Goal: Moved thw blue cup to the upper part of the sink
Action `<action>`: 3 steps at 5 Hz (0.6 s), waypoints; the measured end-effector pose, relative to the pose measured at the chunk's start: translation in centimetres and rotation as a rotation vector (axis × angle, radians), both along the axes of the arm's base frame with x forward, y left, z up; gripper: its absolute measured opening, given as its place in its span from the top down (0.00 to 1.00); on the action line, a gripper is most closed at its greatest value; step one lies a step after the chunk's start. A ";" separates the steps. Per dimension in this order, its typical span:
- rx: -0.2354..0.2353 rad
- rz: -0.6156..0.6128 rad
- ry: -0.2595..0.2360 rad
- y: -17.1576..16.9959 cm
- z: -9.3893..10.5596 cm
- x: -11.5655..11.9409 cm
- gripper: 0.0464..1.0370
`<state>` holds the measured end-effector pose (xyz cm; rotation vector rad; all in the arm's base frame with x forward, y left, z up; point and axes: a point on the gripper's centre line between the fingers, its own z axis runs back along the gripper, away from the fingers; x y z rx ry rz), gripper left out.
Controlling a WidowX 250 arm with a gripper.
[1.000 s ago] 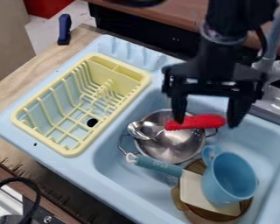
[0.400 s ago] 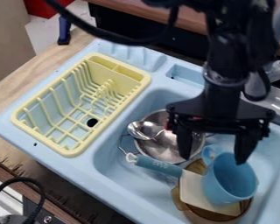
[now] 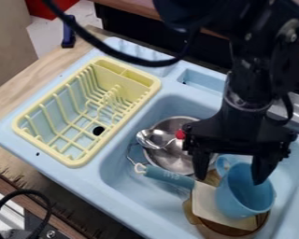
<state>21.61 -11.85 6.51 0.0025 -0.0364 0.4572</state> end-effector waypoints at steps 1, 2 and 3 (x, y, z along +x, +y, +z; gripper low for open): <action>0.043 0.017 0.022 0.2 -1.0 -0.1 0.04; 0.068 0.031 0.025 0.4 -1.5 0.0 0.07; 0.073 0.042 0.015 0.5 -1.6 0.1 0.33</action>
